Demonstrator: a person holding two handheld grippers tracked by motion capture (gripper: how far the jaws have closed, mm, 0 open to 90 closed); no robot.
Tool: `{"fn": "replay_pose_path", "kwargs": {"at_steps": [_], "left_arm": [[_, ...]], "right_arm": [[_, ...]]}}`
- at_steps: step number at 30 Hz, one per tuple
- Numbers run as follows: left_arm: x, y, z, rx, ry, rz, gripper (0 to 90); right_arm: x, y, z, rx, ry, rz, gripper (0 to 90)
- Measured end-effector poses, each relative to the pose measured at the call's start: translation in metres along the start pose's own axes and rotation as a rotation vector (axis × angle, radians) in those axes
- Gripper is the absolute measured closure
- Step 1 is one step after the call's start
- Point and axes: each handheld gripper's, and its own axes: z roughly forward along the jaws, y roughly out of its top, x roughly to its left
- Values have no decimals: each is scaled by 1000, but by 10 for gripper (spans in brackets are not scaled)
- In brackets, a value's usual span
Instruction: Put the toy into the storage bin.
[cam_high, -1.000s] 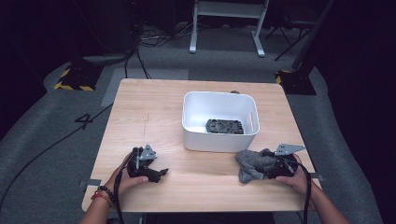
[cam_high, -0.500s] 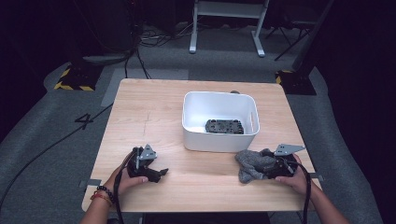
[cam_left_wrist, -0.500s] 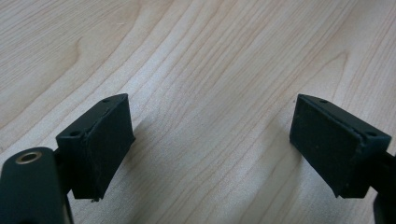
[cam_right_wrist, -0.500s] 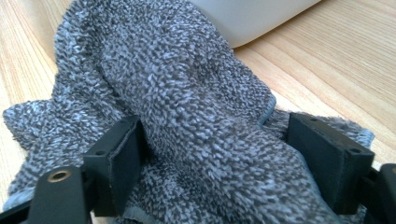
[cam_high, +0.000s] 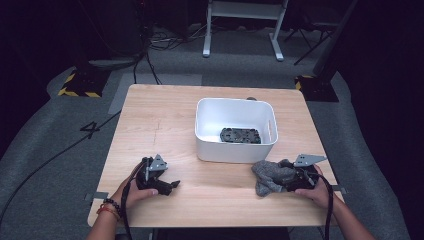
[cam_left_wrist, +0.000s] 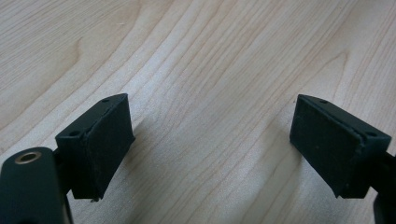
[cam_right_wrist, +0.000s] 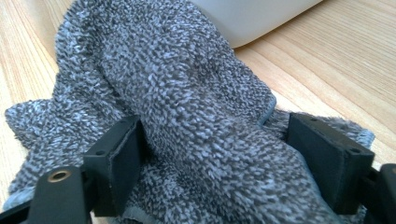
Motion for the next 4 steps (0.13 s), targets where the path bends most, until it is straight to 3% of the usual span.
{"fn": "replay_pose_path", "kwargs": {"at_steps": [4], "left_arm": [[0,0,0,1,1,2,135]], "right_arm": [[0,0,0,0,-2,-3,207]]}}
